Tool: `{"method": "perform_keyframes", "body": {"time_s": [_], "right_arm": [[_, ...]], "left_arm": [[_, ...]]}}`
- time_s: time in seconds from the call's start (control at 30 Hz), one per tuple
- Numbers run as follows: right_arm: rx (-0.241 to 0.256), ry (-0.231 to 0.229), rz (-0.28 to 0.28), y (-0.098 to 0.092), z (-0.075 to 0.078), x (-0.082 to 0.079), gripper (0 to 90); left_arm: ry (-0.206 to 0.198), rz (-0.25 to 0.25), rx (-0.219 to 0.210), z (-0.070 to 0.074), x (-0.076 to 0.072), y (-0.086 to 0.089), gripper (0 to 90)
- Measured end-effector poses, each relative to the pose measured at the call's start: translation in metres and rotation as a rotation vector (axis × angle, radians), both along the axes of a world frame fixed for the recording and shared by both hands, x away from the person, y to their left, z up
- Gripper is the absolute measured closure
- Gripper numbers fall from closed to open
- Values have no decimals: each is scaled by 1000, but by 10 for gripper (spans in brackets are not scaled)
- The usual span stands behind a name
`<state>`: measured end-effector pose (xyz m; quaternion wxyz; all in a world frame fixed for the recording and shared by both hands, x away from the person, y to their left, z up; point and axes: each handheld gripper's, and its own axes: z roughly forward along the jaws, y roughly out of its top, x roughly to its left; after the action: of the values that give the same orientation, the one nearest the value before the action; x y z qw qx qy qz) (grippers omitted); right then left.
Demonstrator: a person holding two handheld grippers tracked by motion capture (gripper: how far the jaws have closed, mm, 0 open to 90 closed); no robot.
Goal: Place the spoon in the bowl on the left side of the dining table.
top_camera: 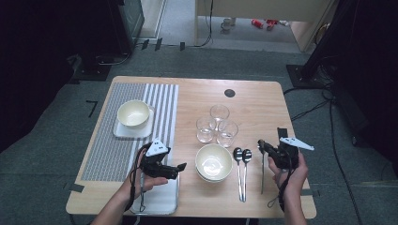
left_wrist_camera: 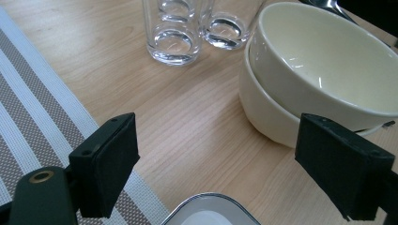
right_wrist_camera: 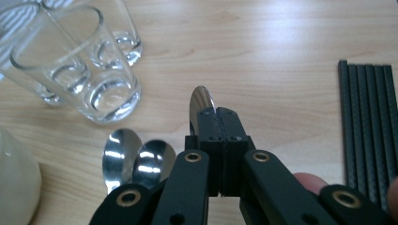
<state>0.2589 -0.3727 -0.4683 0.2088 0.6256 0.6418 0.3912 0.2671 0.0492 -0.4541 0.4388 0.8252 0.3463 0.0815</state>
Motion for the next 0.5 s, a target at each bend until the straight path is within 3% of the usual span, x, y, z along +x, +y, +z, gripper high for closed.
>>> {"method": "perform_keyframes", "body": {"time_s": [0.1,0.4,0.5], "right_arm": [[19,-10,16,2,7,5,900],[2,-43,50,16,26,17,900],[2,-35,59,21,29,20,900]], "left_arm": [[-13,-2,-13,6,2,2,138],[-38,-2,-46,19,9,-3,138],[-48,1,-63,23,11,-5,138]]}}
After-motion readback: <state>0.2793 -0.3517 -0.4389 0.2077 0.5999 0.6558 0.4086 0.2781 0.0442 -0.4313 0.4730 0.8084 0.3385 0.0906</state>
